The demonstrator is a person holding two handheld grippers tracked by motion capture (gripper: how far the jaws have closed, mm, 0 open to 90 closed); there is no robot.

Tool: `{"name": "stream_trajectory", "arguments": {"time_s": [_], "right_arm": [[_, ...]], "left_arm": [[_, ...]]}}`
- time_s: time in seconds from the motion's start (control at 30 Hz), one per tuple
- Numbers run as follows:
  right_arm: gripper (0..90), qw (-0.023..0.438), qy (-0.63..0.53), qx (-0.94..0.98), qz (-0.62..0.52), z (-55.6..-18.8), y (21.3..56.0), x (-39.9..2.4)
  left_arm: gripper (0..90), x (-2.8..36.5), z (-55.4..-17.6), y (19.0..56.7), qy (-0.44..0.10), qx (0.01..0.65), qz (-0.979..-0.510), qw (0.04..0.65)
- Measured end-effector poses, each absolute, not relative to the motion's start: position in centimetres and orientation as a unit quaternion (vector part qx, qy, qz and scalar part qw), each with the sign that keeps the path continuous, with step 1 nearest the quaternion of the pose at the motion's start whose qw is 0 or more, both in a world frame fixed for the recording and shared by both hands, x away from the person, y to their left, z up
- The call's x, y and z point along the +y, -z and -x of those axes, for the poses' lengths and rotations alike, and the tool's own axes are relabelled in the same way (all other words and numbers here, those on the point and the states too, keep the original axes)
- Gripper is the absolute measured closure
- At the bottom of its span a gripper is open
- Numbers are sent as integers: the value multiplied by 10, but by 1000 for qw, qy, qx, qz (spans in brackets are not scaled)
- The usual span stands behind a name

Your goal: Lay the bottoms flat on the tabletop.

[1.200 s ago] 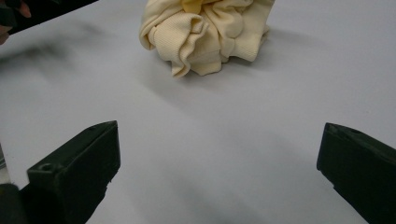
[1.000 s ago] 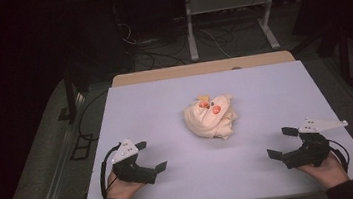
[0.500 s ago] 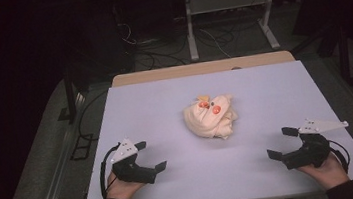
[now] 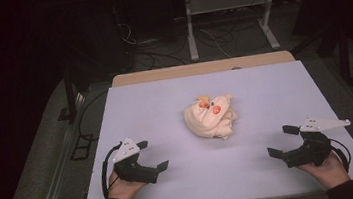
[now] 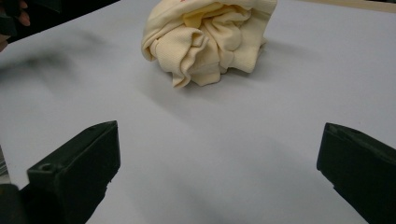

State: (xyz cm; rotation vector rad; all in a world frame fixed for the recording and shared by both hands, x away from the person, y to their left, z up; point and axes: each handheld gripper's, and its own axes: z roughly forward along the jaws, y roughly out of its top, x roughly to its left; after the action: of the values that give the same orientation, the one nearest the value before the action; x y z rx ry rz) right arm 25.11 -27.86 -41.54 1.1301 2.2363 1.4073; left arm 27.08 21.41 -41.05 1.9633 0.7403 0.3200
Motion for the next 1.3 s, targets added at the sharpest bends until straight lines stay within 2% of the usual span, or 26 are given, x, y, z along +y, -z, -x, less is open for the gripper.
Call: {"name": "stream_trajectory", "arguments": {"time_s": [0.57, 1.3], "right_arm": [[0, 125, -485, 773, -391, -271, 390, -282], [0, 121, -476, 785, -378, -307, 361, -276]], "left_arm": [[0, 192, -288, 384, -129, 278, -819, 486], [0, 194, -321, 368, -132, 288, -820, 476]]}}
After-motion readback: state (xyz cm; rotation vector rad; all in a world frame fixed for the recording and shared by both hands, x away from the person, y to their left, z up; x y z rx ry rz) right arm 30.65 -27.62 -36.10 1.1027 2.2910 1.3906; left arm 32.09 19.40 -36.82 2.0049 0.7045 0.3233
